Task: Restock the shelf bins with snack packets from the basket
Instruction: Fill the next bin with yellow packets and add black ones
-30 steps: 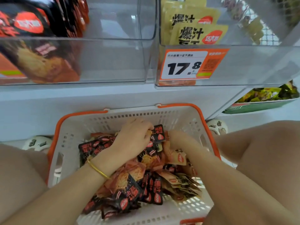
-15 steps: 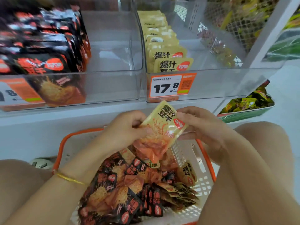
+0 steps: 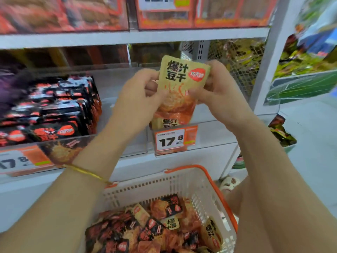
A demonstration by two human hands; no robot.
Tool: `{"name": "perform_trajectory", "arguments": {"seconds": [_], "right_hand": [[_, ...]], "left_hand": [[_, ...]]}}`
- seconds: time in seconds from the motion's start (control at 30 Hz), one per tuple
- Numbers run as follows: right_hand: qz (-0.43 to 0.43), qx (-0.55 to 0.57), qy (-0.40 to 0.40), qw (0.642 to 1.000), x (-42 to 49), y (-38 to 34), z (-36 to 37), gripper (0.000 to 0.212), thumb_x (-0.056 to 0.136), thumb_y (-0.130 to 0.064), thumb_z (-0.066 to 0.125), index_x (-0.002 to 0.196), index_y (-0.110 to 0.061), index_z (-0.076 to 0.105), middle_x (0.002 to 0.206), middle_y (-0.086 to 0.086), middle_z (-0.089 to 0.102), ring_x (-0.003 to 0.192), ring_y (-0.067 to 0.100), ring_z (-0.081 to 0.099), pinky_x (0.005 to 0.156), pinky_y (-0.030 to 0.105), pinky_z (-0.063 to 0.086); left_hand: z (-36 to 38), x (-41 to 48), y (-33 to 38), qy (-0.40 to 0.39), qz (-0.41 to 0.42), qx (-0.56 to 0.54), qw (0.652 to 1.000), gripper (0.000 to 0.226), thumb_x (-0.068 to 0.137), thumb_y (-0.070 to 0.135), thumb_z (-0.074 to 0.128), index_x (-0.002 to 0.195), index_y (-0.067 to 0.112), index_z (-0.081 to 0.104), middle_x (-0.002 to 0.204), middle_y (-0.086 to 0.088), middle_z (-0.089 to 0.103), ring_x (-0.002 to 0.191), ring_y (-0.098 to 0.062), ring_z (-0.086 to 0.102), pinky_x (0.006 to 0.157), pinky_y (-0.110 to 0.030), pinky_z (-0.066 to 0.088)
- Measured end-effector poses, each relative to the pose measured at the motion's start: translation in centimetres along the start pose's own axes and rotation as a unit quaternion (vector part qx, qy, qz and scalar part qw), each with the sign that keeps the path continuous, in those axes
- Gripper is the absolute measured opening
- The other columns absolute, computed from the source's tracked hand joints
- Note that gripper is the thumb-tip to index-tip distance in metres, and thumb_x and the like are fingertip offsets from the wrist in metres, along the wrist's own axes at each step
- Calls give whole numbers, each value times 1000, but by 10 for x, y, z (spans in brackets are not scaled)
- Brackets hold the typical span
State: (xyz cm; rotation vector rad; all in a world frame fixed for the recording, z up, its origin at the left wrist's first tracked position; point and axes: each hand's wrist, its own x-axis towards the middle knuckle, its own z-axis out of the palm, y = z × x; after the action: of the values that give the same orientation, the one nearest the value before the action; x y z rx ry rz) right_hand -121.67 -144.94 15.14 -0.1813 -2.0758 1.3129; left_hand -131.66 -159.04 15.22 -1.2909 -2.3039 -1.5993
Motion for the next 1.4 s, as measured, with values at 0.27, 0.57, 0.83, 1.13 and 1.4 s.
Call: {"name": "perform_trajectory", "arguments": {"seconds": [0.27, 0.57, 0.83, 1.13, 1.4], "right_hand": [[3, -156, -11, 988, -6, 36, 8, 37, 79, -2, 70, 101, -20, 46, 84, -11, 53, 74, 8, 54, 65, 18, 47], [6, -311, 37, 950, -21, 43, 16, 31, 100, -30, 41, 109, -12, 65, 100, 10, 66, 94, 28, 58, 79, 41, 46], [121, -357, -126, 917, -7, 41, 23, 23, 100, -25, 32, 89, -8, 43, 82, 8, 53, 79, 32, 50, 65, 35, 36], [33, -449, -122, 885, -21, 47, 28, 38, 103, -30, 29, 136, -12, 31, 95, 5, 65, 92, 31, 61, 81, 37, 34], [-83, -276, 148, 946, -85, 44, 32, 17, 88, -19, 49, 104, -18, 56, 85, -3, 62, 78, 18, 57, 68, 33, 44]], "left_hand": [[21, -11, -15, 19, 17, 67, 997, 33, 88, 8, 59, 115, 23, 48, 78, 16, 52, 72, 1, 50, 73, -28, 44], [27, -19, -40, 65, 114, 246, 960, 20, 86, 34, 55, 88, 19, 69, 109, 1, 57, 105, -15, 35, 82, -20, 15], [23, -26, -45, 47, 128, 307, 942, 3, 78, 14, 73, 79, 13, 71, 113, -9, 58, 112, -25, 32, 84, -32, 21], [19, -32, -49, 43, 156, 376, 912, 25, 83, 25, 49, 78, 11, 69, 118, -12, 58, 117, -30, 36, 89, -39, 25], [30, -86, -52, 121, 157, 281, 939, 21, 84, 10, 59, 104, 10, 66, 116, -8, 58, 112, -29, 45, 94, -36, 30]]}}
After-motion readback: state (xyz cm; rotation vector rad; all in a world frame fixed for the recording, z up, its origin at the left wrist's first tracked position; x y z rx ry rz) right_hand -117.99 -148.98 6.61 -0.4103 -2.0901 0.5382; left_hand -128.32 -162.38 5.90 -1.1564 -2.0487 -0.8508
